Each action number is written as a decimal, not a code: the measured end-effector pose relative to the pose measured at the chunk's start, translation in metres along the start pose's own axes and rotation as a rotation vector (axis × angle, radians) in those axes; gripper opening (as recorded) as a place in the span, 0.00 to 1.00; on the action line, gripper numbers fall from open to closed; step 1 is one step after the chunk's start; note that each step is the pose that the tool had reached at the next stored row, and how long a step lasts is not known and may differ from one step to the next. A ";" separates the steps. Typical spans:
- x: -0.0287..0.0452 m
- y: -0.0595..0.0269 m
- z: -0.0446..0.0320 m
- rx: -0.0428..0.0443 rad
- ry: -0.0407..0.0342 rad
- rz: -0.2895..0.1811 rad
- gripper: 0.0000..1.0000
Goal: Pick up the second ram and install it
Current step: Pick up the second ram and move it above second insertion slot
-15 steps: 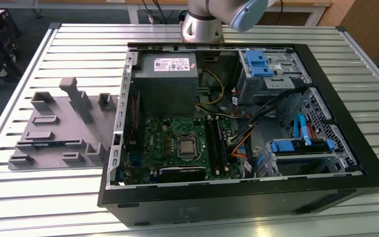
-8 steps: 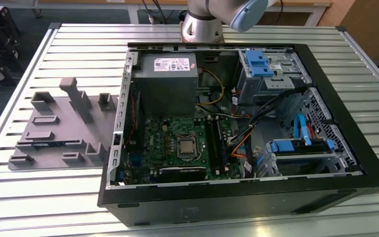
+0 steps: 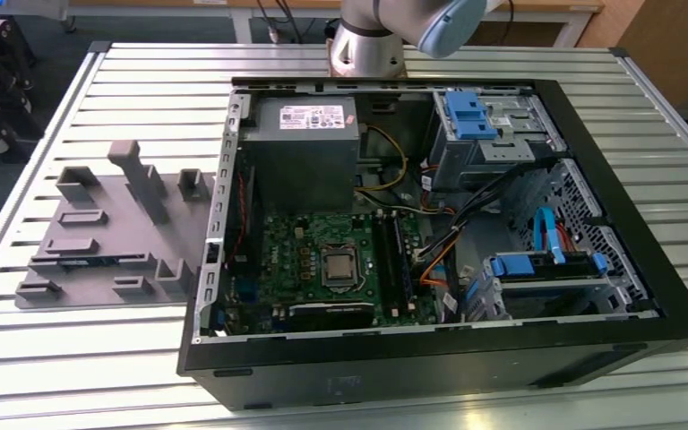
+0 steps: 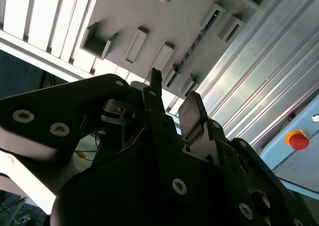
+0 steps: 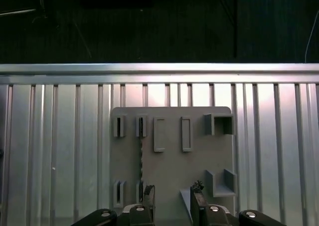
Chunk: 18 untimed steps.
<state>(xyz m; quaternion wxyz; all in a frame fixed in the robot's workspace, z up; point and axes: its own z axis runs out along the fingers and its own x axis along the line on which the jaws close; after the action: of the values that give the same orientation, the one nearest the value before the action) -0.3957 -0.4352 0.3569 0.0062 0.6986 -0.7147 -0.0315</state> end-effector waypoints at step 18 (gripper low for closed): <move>0.0003 0.0005 0.0062 0.0033 0.0001 -0.001 0.41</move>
<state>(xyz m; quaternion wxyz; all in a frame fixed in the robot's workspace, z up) -0.3966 -0.4352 0.3507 0.0050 0.6991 -0.7144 -0.0303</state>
